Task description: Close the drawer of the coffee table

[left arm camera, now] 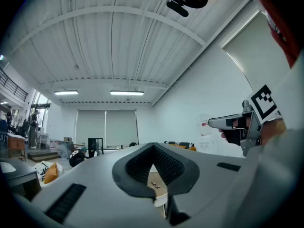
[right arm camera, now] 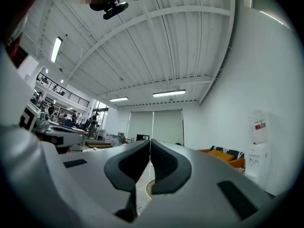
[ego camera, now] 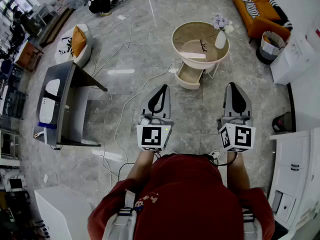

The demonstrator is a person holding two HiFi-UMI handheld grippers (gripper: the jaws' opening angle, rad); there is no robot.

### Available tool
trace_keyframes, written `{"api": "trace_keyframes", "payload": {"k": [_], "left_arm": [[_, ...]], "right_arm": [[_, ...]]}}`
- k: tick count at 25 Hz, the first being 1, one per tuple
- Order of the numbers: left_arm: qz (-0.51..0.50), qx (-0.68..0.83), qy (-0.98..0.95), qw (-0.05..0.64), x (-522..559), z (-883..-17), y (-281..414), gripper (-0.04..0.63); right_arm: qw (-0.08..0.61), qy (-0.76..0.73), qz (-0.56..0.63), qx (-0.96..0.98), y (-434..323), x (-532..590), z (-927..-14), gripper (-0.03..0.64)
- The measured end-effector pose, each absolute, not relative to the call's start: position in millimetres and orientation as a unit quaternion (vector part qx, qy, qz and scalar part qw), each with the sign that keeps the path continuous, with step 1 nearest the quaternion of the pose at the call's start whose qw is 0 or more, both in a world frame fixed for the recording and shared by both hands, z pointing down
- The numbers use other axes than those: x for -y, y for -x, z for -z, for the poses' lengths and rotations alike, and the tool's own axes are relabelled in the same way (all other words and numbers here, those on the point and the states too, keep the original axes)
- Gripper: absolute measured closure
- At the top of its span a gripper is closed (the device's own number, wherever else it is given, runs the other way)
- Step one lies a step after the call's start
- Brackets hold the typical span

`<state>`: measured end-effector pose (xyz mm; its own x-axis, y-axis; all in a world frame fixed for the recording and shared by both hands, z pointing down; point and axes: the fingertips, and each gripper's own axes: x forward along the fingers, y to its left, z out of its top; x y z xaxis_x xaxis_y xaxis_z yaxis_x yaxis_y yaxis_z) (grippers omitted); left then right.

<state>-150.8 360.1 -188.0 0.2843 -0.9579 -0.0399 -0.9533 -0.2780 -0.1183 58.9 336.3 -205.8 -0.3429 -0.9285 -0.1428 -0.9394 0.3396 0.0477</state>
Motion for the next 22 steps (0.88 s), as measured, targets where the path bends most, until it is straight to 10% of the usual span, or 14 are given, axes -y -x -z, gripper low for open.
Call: {"api": "trace_keyframes", "payload": {"k": [22], "left_arm": [[0.005, -0.592, 0.803, 0.068, -384.9, 178.5, 189.0, 0.583]], "right_arm": [[0.043, 0.582, -0.046, -0.811, -15.5, -362.1, 183.1, 0.592]]}}
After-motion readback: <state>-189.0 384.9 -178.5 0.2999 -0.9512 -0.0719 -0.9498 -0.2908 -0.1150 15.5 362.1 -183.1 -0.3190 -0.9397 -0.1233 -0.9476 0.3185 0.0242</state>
